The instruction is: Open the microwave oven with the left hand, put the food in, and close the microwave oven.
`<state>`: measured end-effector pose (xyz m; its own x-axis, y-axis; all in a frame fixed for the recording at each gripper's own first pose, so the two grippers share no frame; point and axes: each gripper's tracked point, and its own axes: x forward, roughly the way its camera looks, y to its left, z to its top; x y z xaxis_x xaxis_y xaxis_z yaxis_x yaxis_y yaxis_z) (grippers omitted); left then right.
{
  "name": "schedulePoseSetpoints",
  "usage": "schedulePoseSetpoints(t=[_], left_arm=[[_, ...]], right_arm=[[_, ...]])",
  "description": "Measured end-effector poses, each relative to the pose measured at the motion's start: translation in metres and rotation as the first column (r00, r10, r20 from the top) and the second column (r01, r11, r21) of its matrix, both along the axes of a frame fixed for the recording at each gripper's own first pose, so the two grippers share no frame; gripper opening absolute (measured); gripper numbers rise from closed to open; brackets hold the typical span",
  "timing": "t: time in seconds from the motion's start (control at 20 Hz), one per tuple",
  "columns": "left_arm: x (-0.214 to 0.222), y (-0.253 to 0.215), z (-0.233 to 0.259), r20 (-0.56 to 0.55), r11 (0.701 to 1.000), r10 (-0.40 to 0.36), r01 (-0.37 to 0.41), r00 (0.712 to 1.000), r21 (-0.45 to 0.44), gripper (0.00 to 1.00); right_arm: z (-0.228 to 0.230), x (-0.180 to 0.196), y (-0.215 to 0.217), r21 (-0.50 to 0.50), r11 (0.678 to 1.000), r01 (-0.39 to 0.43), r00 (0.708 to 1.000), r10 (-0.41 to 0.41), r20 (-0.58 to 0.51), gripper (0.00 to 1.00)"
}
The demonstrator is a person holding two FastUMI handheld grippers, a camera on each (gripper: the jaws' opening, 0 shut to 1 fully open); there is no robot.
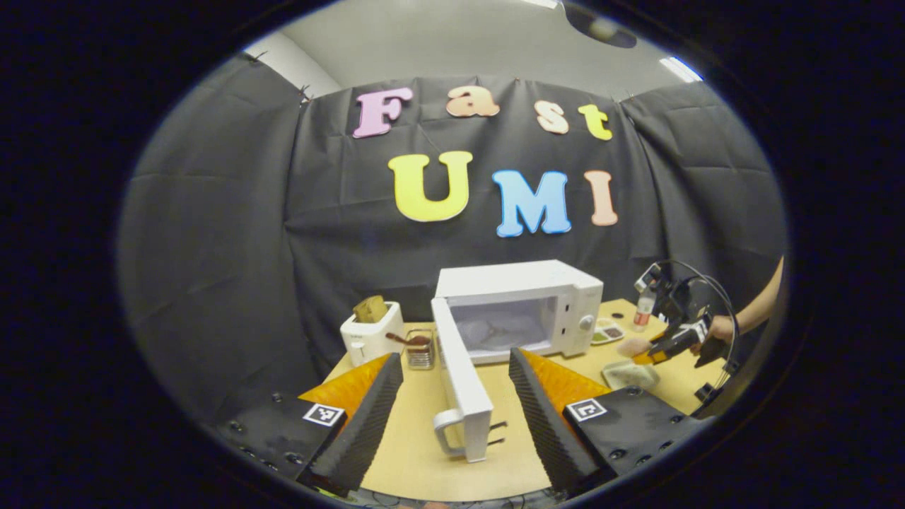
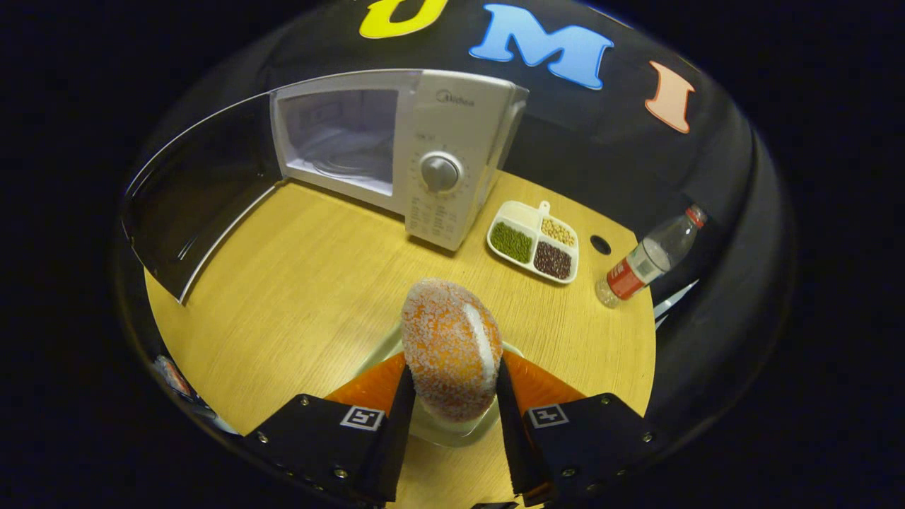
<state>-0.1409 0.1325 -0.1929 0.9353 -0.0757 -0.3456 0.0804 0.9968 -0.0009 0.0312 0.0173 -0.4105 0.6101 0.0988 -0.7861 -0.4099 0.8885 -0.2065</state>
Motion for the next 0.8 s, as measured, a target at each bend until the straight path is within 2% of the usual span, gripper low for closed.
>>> schedulePoseSetpoints(t=[0.05,0.15,0.3,0.4,0.5,0.65,0.8], left_arm=[[0.006,-0.008,0.013,0.023,1.000,-0.002,0.003,1.000,-0.018,0.96],[0.017,-0.021,0.039,0.067,0.999,0.002,0.001,0.998,-0.042,0.98],[0.025,-0.025,0.057,0.102,0.999,0.005,-0.002,0.995,-0.033,1.00],[0.026,-0.026,0.060,0.106,1.000,-0.001,0.004,0.994,-0.025,0.98],[0.024,-0.021,0.060,0.100,1.000,0.007,-0.005,0.995,-0.016,0.96],[0.013,-0.009,0.065,0.103,0.999,0.045,-0.045,0.994,-0.004,0.96],[0.002,0.002,0.060,0.085,0.996,0.083,-0.084,0.993,0.004,1.00]], right_arm=[[0.011,0.003,0.007,-0.004,1.000,-0.022,0.999,0.022,0.026,0.59],[0.028,0.006,0.021,-0.018,0.998,-0.060,0.995,0.062,0.076,0.59],[0.058,0.019,0.041,-0.103,0.987,-0.123,0.972,0.141,0.187,0.59],[0.077,0.032,0.059,-0.194,0.965,-0.177,0.934,0.227,0.277,0.59],[0.090,0.044,0.085,-0.278,0.931,-0.236,0.881,0.326,0.343,0.59],[0.093,0.065,0.120,-0.365,0.883,-0.294,0.814,0.432,0.388,0.59],[0.092,0.091,0.142,-0.465,0.828,-0.313,0.756,0.513,0.406,0.59]])
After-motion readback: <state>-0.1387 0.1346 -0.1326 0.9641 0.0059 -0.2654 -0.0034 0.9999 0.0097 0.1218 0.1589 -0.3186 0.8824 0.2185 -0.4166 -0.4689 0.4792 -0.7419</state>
